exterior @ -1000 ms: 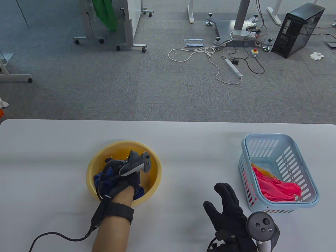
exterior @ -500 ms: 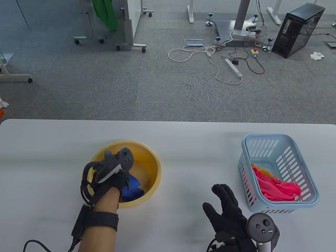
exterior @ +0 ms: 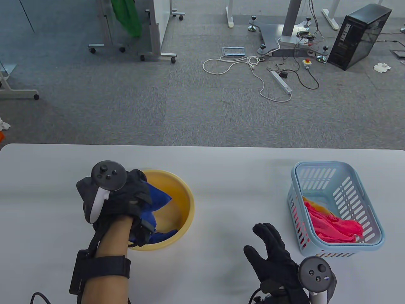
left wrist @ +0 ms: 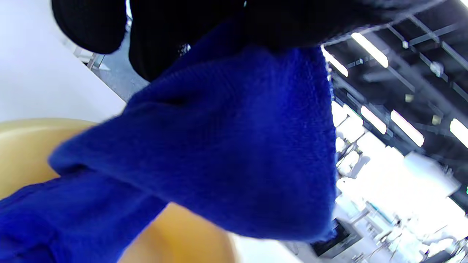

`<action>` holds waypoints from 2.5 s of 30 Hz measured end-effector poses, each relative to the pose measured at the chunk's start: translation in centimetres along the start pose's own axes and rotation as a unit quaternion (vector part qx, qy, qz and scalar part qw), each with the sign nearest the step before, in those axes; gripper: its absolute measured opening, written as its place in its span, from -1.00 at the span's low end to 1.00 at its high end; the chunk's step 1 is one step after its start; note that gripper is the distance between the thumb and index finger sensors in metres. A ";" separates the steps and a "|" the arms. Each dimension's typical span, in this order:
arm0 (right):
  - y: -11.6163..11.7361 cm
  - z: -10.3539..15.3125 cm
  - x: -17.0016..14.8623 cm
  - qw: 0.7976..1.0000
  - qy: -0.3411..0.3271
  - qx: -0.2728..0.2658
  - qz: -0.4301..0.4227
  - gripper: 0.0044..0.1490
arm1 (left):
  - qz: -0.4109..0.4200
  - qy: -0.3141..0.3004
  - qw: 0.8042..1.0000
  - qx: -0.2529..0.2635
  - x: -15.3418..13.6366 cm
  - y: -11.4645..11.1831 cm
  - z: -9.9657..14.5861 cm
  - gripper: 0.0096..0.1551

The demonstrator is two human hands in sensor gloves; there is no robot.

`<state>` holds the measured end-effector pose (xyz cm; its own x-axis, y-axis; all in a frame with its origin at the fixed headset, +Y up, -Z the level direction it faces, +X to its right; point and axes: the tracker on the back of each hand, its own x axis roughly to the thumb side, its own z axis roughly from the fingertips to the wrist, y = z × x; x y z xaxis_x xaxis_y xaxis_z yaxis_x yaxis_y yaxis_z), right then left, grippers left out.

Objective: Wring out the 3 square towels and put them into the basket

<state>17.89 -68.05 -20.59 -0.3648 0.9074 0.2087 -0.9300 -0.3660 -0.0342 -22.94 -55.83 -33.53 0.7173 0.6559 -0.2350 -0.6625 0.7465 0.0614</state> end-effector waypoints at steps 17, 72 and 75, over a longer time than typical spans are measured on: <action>-0.5 0.2 0.1 1.000 0.001 -0.008 -0.018 0.07 | 0.344 -0.009 0.938 0.035 3.2 5.0 2.4 -0.53; -0.6 0.0 -1.1 0.997 -0.056 -0.039 -0.041 0.73 | 0.467 -0.338 0.740 -0.346 19.7 -8.4 12.1 -0.52; -0.3 -0.1 -1.3 0.996 -0.059 -0.071 -0.018 0.70 | 0.462 -0.344 0.736 -0.355 19.7 -8.8 12.2 -0.52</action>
<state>18.66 -69.10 -20.92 -0.3313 0.8857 0.3252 -0.9424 -0.2938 -0.1598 -0.34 -48.08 -26.89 -0.3321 0.9311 0.1512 -0.7069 -0.1395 -0.6935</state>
